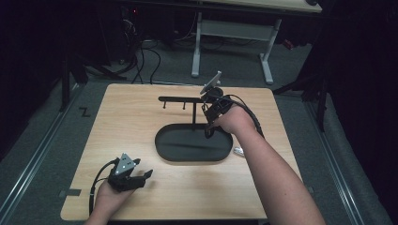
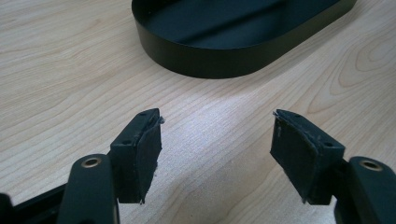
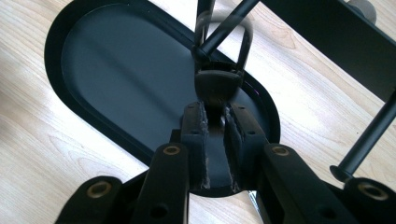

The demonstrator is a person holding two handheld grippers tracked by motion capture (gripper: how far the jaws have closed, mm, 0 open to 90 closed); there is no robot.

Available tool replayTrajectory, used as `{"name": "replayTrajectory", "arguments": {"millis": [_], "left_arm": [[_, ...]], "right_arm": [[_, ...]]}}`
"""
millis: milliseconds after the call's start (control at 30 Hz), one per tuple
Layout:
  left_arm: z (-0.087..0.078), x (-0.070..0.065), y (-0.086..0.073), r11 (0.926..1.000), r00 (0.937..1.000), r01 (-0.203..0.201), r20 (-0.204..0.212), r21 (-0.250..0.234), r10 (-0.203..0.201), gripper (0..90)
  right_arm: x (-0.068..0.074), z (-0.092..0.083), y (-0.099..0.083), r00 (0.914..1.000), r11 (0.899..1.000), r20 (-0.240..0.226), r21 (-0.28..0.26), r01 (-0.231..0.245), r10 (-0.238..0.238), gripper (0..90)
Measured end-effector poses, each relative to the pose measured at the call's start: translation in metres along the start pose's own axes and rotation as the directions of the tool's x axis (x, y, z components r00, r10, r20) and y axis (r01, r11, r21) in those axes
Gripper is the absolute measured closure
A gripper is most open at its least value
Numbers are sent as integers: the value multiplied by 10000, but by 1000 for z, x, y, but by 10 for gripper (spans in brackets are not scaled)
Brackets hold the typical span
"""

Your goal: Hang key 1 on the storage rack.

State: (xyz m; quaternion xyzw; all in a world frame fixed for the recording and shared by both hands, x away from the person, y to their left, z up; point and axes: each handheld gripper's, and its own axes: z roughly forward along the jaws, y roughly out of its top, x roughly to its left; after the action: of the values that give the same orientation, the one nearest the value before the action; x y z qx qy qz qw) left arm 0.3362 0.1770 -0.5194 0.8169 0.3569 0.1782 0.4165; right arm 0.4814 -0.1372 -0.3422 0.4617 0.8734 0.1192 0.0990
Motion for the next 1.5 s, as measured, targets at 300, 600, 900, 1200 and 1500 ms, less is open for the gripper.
{"name": "replayTrajectory", "arguments": {"millis": [300,600,900,1200,1500], "left_arm": [[1,-1,0,10000,10000,-15,25,-9,15,338],[2,-1,0,10000,10000,-9,20,-27,10,338],[3,-2,0,10000,10000,-46,61,87,45,338],[4,-2,0,9999,10000,-76,6,76,75,339],[4,-2,0,9999,10000,-61,32,149,61,340]], "right_arm": [[1,-4,-3,10000,10000,-62,-30,-70,70,765],[-1,-3,-10,9999,9999,-137,-76,-77,76,742],[-2,1,-23,9999,10000,-91,-79,-47,46,687],[-4,6,-52,9997,9991,-250,-402,-94,84,599],[-6,13,-88,9990,9973,-440,-729,-131,99,566]]}}
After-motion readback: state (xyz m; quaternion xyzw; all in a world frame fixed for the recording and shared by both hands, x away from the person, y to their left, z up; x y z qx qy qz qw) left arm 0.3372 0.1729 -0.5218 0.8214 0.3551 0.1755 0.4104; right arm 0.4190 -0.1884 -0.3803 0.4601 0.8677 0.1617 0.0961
